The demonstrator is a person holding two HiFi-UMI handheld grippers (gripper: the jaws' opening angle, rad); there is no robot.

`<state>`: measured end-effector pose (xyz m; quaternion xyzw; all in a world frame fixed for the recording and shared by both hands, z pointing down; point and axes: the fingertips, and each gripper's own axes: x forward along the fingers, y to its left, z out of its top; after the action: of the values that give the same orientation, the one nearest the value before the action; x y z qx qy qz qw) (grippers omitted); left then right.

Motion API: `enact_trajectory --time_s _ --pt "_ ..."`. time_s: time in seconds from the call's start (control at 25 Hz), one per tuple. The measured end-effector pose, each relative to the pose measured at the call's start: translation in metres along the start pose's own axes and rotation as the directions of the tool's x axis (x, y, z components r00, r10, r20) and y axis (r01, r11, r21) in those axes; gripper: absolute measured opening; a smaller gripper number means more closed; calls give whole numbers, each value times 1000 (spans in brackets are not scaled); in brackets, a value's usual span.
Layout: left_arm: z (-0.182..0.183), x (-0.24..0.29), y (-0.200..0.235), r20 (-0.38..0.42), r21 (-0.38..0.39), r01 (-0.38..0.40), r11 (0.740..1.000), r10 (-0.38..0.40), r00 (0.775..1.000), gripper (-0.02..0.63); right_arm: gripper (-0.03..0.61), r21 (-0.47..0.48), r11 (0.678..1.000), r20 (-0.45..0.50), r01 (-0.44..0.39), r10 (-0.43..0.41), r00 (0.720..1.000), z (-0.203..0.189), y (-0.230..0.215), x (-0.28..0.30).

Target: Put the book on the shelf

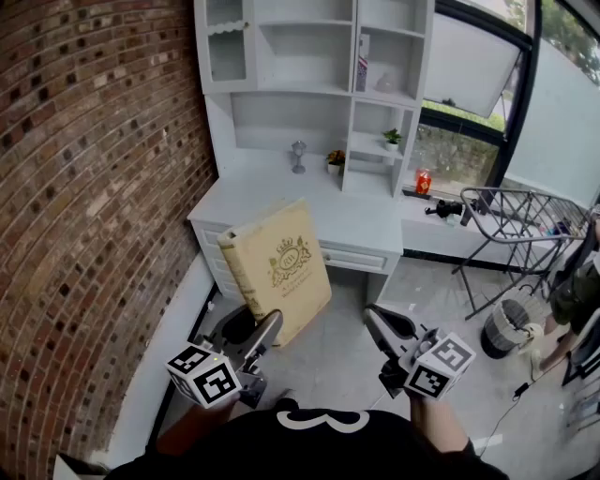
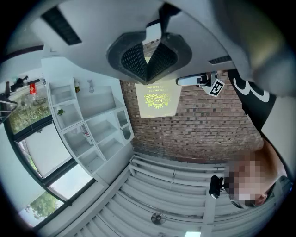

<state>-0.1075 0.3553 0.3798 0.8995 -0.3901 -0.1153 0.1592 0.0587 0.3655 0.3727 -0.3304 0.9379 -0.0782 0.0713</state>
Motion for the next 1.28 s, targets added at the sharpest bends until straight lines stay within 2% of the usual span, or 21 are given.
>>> enact_trajectory --time_s 0.36,0.64,0.8,1.0,1.28 --pt "-2 0 0 -29 -32 -4 999 3 1000 184 9 34 999 11 22 -23 1000 -3 -3 2" --pt "-11 7 10 -22 -45 3 999 -4 1000 184 11 48 998 11 36 -36 999 -12 -20 7" --pt "-19 14 24 -27 -78 2 997 -4 1000 184 11 87 995 -2 42 -43 999 -22 -34 14" --pt "-18 33 47 -25 -104 -2 995 -1 1000 184 11 89 995 -12 51 -50 999 -24 -55 31" --pt "-9 75 101 -37 -125 -11 992 6 999 184 11 108 991 -31 77 -74 997 -28 -102 75"
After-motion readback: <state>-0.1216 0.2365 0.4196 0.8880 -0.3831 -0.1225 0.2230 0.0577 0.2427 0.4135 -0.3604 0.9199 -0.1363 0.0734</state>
